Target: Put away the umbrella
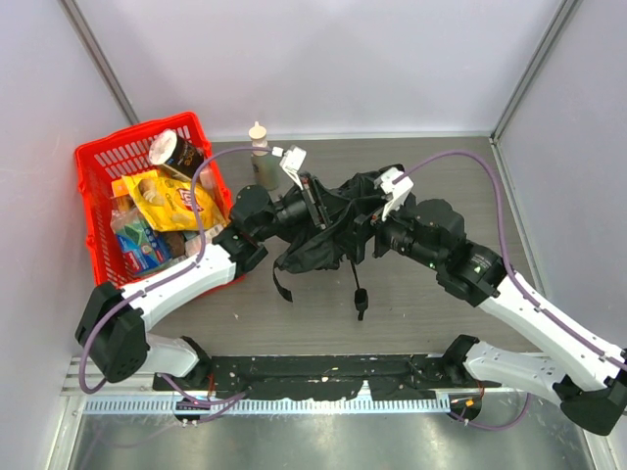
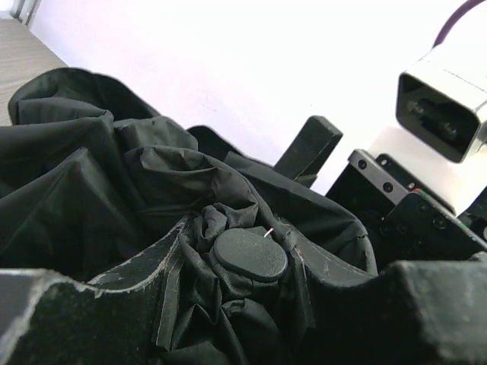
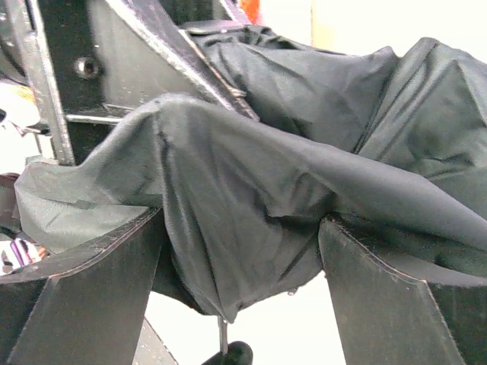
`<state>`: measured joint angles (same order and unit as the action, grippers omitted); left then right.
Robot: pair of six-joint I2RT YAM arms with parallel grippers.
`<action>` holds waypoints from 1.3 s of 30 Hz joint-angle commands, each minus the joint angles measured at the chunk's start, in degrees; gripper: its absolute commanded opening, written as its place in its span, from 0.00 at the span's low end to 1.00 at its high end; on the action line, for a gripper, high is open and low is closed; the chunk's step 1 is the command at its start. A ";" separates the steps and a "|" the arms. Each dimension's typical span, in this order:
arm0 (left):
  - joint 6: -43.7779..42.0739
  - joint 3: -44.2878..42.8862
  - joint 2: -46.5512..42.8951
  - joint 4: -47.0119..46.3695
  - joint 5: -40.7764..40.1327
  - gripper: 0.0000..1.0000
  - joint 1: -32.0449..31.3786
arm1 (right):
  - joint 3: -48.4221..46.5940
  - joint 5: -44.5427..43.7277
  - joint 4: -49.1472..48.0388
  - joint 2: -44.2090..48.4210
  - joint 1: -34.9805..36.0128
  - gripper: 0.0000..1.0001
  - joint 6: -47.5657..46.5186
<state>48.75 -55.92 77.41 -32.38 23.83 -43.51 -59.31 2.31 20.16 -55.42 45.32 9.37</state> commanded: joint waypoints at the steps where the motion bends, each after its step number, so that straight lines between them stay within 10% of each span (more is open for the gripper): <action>1: 7.85 -2.88 -1.91 -20.52 7.80 0.00 -1.67 | 4.73 7.62 -5.92 -3.64 0.65 0.87 4.24; 15: 11.98 -2.79 1.08 -31.78 9.47 0.00 -3.69 | -0.46 -30.49 3.47 -12.79 6.97 0.87 4.35; 22: 15.13 -2.79 0.02 -32.30 8.16 0.00 -3.78 | 1.12 -29.49 2.52 -13.40 6.98 0.83 3.47; 34: 21.92 -4.20 4.24 -41.45 8.77 0.00 -6.59 | 6.84 -10.04 -12.26 -10.06 6.97 0.01 1.01; 39: 19.55 -5.33 3.37 -36.29 10.17 0.03 -6.59 | 10.52 -8.46 -15.06 -4.45 6.97 0.01 0.48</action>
<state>58.11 -54.92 86.54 -49.98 22.81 -42.70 -53.82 -15.94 9.02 -59.90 51.51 8.32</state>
